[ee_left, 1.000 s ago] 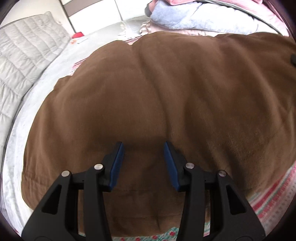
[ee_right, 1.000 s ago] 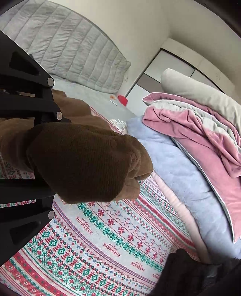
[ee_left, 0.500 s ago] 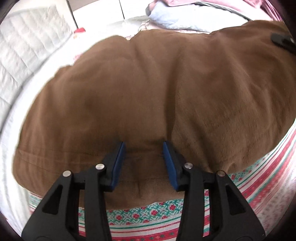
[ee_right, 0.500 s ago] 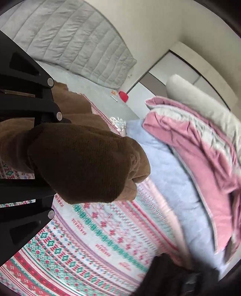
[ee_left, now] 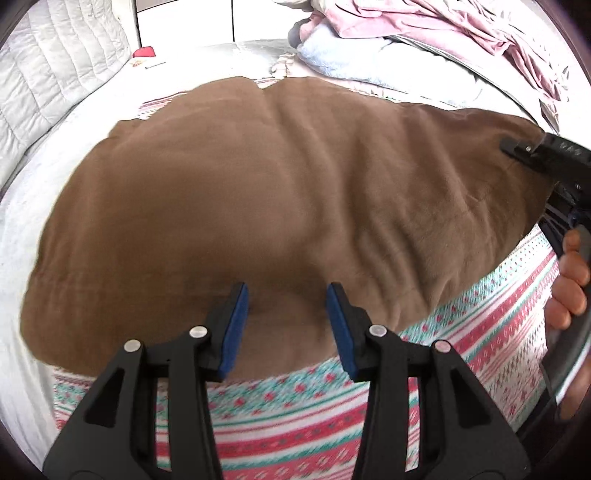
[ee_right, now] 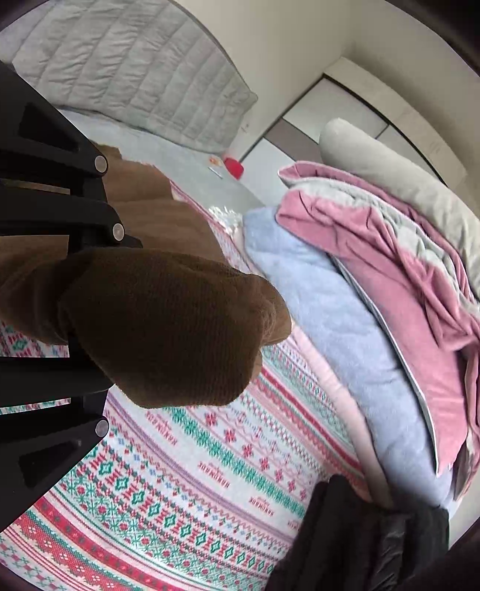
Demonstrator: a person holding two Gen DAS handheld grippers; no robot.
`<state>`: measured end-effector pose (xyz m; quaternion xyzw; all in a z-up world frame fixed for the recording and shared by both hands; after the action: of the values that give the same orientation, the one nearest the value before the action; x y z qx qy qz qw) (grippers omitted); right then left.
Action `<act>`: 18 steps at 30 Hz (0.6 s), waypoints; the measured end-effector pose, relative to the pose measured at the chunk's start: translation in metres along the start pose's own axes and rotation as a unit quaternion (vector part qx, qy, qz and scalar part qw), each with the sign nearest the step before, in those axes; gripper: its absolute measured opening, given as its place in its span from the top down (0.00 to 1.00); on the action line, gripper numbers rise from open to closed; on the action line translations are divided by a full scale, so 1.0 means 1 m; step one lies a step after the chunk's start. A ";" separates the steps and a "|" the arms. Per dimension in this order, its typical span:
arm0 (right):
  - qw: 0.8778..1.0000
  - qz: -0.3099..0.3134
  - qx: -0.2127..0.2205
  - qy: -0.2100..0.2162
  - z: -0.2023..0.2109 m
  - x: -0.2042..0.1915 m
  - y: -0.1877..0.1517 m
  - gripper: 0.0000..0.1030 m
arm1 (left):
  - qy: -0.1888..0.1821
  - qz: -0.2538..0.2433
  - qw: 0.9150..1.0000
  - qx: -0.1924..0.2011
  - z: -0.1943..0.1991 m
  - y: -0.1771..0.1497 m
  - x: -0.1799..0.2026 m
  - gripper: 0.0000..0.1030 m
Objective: Fold large clothes
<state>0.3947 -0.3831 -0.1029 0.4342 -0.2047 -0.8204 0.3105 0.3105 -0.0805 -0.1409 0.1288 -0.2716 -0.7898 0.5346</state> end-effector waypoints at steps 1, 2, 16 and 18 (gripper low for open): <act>1.000 0.002 0.003 -0.003 0.000 0.002 -0.001 0.78 | 0.003 0.001 1.000 0.000 0.004 -0.001 -0.005 0.55; 1.000 0.003 0.007 -0.008 0.000 0.005 -0.001 0.78 | 0.002 0.004 1.000 0.002 0.009 -0.003 -0.012 0.55; 0.984 -0.172 -0.035 -0.023 -0.018 0.085 -0.023 0.78 | -0.068 0.187 0.980 -0.026 0.034 -0.032 -0.158 0.55; 0.992 -0.117 -0.006 -0.037 -0.008 0.060 -0.009 0.78 | -0.091 0.207 0.974 -0.021 0.044 -0.032 -0.169 0.55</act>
<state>0.3728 -0.4179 -0.1478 0.4228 -0.1589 -0.8679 0.2067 0.3304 0.0962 -0.1374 -0.0140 -0.3235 -0.6762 0.6617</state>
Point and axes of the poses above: each gripper's, at about its wrist camera, not at the fingertips, and z roughly against the way its jaws point, x to its right, y to its top, the point moved 9 cm from there along -z, roughly the way its jaws point, and after that the axes turned 4 degrees about -y, right-handed, at the moved point
